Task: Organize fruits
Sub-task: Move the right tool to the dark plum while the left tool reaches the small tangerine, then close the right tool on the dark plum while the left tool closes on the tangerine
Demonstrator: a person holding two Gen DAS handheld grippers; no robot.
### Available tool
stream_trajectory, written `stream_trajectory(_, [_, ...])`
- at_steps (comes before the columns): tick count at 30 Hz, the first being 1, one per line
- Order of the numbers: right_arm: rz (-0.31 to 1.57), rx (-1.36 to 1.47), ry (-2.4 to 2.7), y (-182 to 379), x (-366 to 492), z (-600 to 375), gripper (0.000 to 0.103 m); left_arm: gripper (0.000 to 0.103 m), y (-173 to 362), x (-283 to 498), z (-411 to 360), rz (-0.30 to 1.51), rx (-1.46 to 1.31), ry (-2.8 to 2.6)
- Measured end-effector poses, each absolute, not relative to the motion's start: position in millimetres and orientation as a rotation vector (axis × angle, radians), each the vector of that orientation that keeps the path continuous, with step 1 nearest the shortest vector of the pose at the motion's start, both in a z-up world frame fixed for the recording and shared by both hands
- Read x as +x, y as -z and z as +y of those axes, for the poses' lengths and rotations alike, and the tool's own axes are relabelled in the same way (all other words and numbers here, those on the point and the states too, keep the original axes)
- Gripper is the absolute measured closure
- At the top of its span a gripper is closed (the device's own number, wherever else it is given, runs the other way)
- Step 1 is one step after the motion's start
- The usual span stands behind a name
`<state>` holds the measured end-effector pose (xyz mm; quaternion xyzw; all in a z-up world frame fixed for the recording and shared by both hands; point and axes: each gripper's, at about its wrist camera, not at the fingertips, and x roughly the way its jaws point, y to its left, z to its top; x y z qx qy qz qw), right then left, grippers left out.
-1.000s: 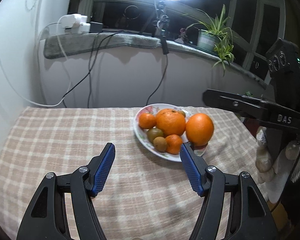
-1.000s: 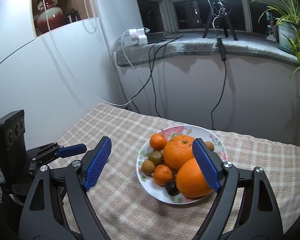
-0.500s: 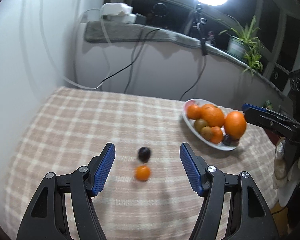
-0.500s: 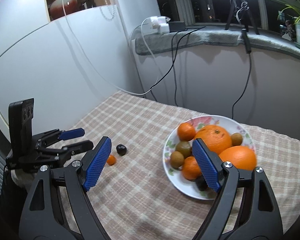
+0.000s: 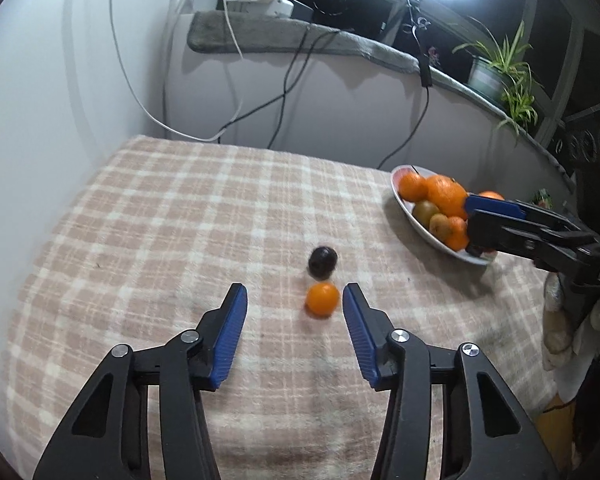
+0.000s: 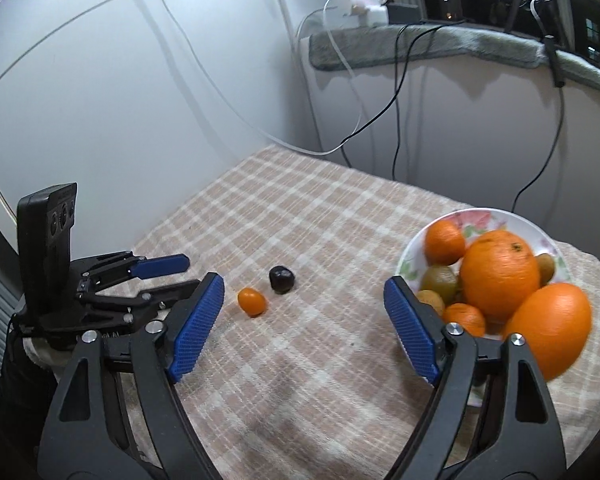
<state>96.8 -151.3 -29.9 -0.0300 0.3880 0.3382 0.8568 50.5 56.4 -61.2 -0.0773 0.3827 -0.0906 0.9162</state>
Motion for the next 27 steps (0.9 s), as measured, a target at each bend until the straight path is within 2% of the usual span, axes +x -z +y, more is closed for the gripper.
stream_trajectory(10, [0.929, -0.046, -0.757, 60.5, 113.5, -130.1, 0.049, 0.067, 73.9, 58.0, 36.6, 0.829, -0.122, 0.239])
stream_trajectory(20, [0.982, -0.045, -0.776, 76.9, 128.2, -112.0, 0.056, 0.073, 85.5, 71.7, 30.4, 0.861, -0.108, 0.248])
stream_trajectory(27, [1.006, -0.05, -0.784, 84.7, 136.5, -100.1, 0.059, 0.074, 89.0, 77.5, 29.9, 0.866, -0.112, 0.243])
